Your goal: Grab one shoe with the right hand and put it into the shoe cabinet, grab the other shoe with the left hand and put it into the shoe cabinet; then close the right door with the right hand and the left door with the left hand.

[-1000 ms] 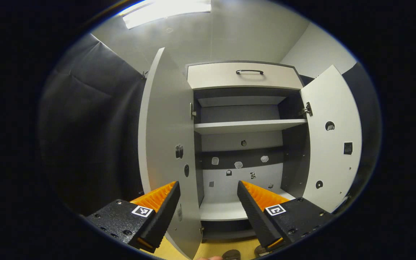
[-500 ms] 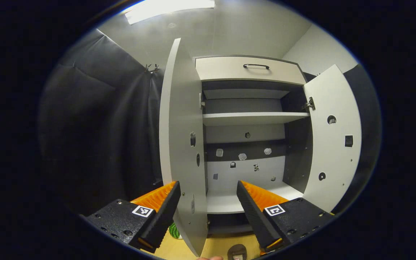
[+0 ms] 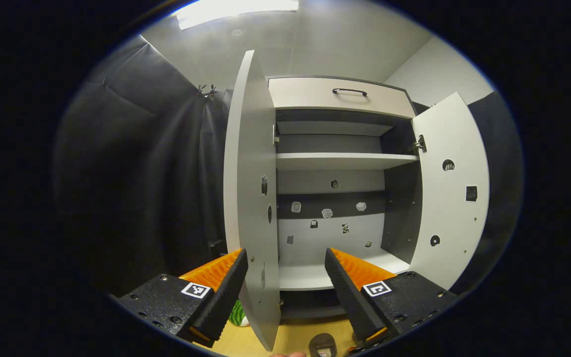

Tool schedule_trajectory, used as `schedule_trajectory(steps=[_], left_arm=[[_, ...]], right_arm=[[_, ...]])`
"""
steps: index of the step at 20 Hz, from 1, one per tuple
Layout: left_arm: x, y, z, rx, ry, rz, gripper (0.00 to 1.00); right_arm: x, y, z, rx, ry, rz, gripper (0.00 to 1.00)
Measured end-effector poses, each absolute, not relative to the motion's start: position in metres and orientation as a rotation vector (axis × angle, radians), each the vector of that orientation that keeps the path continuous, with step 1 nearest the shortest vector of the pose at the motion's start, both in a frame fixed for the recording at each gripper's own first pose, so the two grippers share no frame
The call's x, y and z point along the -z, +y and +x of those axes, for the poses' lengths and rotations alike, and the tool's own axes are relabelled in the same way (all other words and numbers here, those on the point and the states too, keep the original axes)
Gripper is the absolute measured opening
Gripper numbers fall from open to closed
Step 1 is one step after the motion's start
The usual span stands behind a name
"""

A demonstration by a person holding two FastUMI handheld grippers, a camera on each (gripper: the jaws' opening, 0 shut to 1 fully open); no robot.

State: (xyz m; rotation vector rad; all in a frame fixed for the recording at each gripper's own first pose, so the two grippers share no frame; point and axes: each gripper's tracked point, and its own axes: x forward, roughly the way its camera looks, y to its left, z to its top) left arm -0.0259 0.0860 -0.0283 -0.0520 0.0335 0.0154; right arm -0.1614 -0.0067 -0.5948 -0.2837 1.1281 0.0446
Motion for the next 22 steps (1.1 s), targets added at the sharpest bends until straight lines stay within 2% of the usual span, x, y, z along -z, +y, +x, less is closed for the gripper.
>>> schedule_trajectory(steps=[1, 2, 4, 6, 7, 16, 22], left_arm=[[0.028, 0.086, -0.027, -0.011, 0.032, -0.054, 0.96], [0.028, 0.086, -0.027, -0.007, 0.031, -0.057, 0.96], [0.027, 0.087, -0.028, -0.001, 0.03, -0.06, 0.96], [0.026, 0.092, -0.029, -0.009, 0.024, -0.061, 0.96], [0.026, 0.095, -0.029, -0.016, 0.022, -0.058, 0.96], [0.03, 0.104, -0.03, -0.036, 0.022, -0.089, 0.96], [0.03, 0.103, -0.032, -0.035, 0.018, -0.092, 0.96]], right_arm=[[0.6, -0.003, -0.17, -0.037, 1.146, -0.282, 0.24], [0.594, -0.009, -0.168, -0.021, 1.139, -0.314, 0.33], [0.597, -0.009, -0.169, 0.019, 1.153, -0.286, 0.13], [0.588, -0.01, -0.172, 0.053, 1.158, -0.247, 0.13], [0.594, -0.01, -0.168, 0.067, 1.165, -0.217, 0.02], [0.534, 0.005, -0.147, 0.016, 1.082, -0.024, 0.01], [0.413, 0.022, -0.065, -0.036, 0.829, 0.033, 0.01]])
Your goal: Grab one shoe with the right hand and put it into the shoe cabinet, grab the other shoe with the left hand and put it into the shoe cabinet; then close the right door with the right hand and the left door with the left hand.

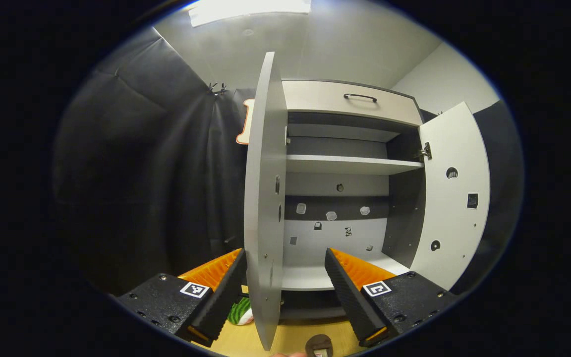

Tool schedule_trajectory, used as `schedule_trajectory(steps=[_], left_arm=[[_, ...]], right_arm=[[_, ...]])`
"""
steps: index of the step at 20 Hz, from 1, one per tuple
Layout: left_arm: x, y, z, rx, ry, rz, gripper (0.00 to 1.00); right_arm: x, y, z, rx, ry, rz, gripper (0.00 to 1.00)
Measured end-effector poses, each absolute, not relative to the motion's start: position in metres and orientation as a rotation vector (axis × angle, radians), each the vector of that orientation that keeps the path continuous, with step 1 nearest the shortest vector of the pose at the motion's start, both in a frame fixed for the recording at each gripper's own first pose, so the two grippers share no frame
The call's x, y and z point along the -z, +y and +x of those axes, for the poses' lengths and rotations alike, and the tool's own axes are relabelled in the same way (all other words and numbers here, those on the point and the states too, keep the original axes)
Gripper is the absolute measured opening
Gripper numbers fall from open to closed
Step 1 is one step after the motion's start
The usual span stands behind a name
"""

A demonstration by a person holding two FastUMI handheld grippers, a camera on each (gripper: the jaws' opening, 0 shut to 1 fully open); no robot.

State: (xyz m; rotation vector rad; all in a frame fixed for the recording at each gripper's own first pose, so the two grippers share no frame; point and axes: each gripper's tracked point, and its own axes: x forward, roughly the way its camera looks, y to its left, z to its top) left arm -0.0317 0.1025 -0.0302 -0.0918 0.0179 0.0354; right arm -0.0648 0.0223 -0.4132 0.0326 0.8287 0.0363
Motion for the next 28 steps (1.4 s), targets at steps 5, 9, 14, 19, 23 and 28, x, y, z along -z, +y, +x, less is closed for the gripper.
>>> schedule_trajectory(steps=[5, 9, 14, 19, 23, 28], left_arm=[[0.031, 0.103, -0.031, -0.039, 0.017, -0.097, 0.96], [0.032, 0.104, -0.032, -0.043, 0.021, -0.11, 0.96], [0.037, 0.105, -0.031, -0.06, 0.038, -0.123, 0.96], [0.044, 0.115, -0.03, -0.096, 0.047, -0.143, 0.96], [0.051, 0.125, -0.03, -0.134, 0.064, -0.14, 0.96], [0.055, 0.122, -0.029, -0.147, 0.075, -0.143, 0.96]], right_arm=[[0.302, 0.016, 0.035, -0.051, 0.59, -0.046, 0.0], [0.249, 0.014, 0.127, -0.047, 0.489, -0.133, 0.0], [0.242, 0.015, 0.219, -0.053, 0.484, -0.188, 0.0], [0.282, 0.016, 0.269, -0.052, 0.551, -0.239, 0.0], [0.304, 0.011, 0.284, -0.026, 0.586, -0.228, 0.01], [0.308, 0.017, 0.287, -0.031, 0.608, -0.192, 0.05]])
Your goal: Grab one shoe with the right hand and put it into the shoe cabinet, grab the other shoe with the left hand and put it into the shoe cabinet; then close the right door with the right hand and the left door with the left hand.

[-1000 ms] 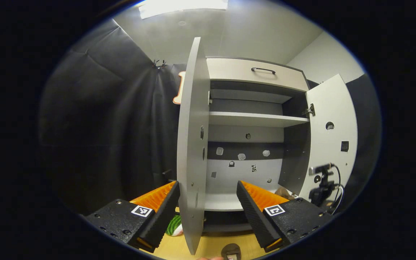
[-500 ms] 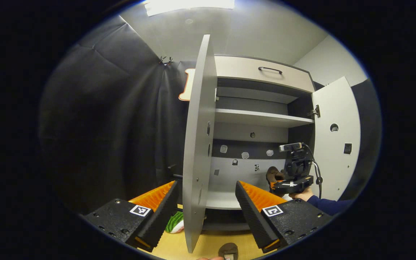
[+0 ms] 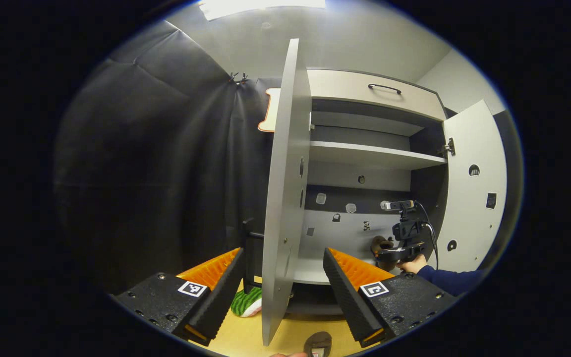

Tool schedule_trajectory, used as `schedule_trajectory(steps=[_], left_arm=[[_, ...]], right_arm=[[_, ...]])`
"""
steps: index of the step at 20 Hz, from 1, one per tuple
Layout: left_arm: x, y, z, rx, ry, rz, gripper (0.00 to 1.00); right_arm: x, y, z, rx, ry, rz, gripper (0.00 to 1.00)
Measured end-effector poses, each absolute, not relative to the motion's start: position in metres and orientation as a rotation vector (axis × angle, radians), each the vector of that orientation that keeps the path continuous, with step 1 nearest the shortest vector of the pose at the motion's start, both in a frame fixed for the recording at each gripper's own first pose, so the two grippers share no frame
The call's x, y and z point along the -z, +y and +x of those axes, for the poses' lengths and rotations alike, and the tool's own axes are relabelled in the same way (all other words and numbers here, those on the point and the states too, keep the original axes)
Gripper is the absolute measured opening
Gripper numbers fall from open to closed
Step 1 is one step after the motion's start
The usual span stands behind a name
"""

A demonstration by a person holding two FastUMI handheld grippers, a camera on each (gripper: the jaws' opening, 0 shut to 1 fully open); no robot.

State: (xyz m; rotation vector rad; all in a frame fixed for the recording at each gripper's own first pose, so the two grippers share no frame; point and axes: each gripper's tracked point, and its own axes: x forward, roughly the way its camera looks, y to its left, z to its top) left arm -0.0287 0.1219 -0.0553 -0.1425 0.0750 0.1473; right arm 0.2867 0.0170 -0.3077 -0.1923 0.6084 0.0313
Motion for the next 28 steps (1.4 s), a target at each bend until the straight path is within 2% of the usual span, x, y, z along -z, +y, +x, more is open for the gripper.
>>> schedule_trajectory(steps=[4, 8, 17, 22, 23, 24, 25, 26, 28], left_arm=[[0.064, 0.112, -0.034, -0.133, 0.098, -0.139, 0.96], [0.081, 0.093, -0.044, -0.1, 0.134, -0.126, 0.96], [0.145, 0.029, -0.057, 0.077, 0.267, -0.132, 0.96], [0.226, -0.003, -0.045, 0.157, 0.379, -0.137, 0.98], [0.247, -0.007, -0.045, 0.17, 0.416, -0.12, 0.97], [0.27, -0.01, -0.042, 0.185, 0.454, -0.109, 0.98], [0.29, -0.014, -0.041, 0.2, 0.497, -0.111, 0.98], [0.309, -0.018, -0.042, 0.217, 0.535, -0.117, 0.97], [0.354, -0.02, -0.049, 0.231, 0.636, -0.122, 0.97]], right_arm=[[0.295, 0.017, 0.284, -0.023, 0.6, -0.16, 0.2], [0.245, 0.019, 0.263, -0.04, 0.504, -0.2, 0.2], [0.067, 0.037, 0.16, -0.06, 0.221, -0.127, 0.2], [-0.03, 0.039, 0.099, -0.043, 0.057, -0.162, 0.19], [-0.045, 0.038, 0.088, -0.037, 0.03, -0.175, 0.22], [-0.06, 0.035, 0.078, -0.025, 0.008, -0.186, 0.28], [-0.069, 0.037, 0.071, -0.025, -0.008, -0.189, 0.26], [-0.078, 0.039, 0.064, -0.026, -0.022, -0.184, 0.34], [-0.086, 0.035, 0.053, -0.022, -0.039, -0.164, 0.36]])
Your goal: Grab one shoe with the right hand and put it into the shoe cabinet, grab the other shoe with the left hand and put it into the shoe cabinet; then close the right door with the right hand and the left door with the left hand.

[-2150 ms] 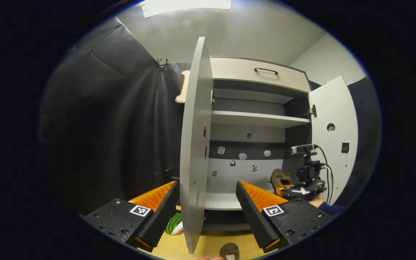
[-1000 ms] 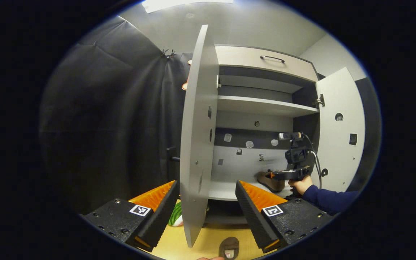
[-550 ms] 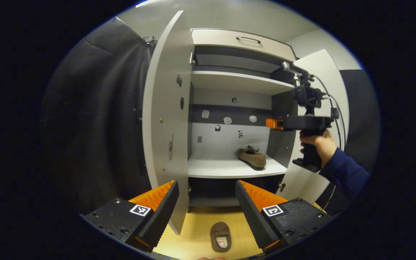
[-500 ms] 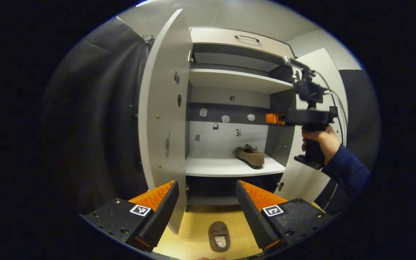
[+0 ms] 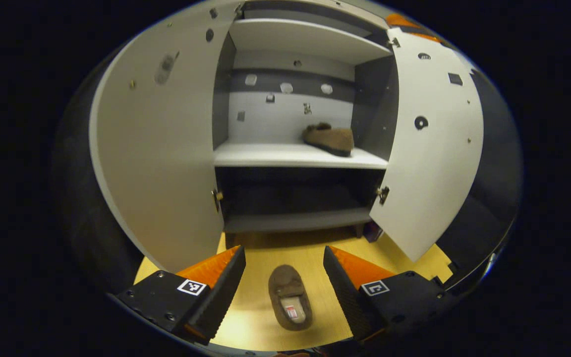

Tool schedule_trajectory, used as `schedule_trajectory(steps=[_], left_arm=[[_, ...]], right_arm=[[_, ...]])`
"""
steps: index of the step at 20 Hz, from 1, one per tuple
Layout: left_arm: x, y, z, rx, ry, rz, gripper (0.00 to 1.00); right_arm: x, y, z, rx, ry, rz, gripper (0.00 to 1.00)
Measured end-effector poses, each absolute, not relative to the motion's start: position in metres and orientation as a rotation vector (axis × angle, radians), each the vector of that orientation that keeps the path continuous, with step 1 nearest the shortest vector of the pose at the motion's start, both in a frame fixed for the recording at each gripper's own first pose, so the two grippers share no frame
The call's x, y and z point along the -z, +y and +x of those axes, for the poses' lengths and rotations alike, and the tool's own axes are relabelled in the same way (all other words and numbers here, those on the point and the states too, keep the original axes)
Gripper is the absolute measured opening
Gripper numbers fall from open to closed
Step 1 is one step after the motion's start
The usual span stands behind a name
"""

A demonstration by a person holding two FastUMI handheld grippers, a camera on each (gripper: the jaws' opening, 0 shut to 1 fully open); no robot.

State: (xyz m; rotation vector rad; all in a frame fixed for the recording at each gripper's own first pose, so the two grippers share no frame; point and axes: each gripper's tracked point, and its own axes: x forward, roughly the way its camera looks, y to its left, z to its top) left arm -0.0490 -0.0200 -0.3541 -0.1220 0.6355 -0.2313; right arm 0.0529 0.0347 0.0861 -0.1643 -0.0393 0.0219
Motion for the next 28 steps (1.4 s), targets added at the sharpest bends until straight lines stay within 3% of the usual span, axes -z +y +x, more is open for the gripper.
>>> schedule_trajectory(steps=[8, 11, 16, 23, 25, 27, 28], left_arm=[[0.501, -0.036, -0.09, 0.266, 0.966, -0.145, 0.98], [0.53, -0.044, -0.101, 0.265, 1.046, -0.188, 0.99], [0.558, -0.03, -0.121, 0.243, 1.146, -0.27, 0.92], [0.578, -0.031, -0.13, 0.219, 1.246, -0.428, 0.45], [0.577, -0.027, -0.127, 0.212, 1.252, -0.452, 0.39], [0.574, -0.025, -0.127, 0.192, 1.257, -0.482, 0.22], [0.576, -0.024, -0.126, 0.177, 1.259, -0.492, 0.19]], right_arm=[[-0.114, -0.004, 0.023, 0.06, -0.078, -0.118, 0.36], [-0.119, -0.009, 0.017, 0.073, -0.096, -0.133, 0.36], [-0.114, -0.012, 0.018, 0.079, -0.101, -0.174, 0.36], [-0.106, -0.008, 0.024, 0.065, -0.101, -0.206, 0.36], [-0.106, -0.009, 0.023, 0.068, -0.109, -0.214, 0.36], [-0.106, -0.009, 0.025, 0.066, -0.113, -0.219, 0.36], [-0.106, -0.009, 0.026, 0.066, -0.116, -0.221, 0.36]])
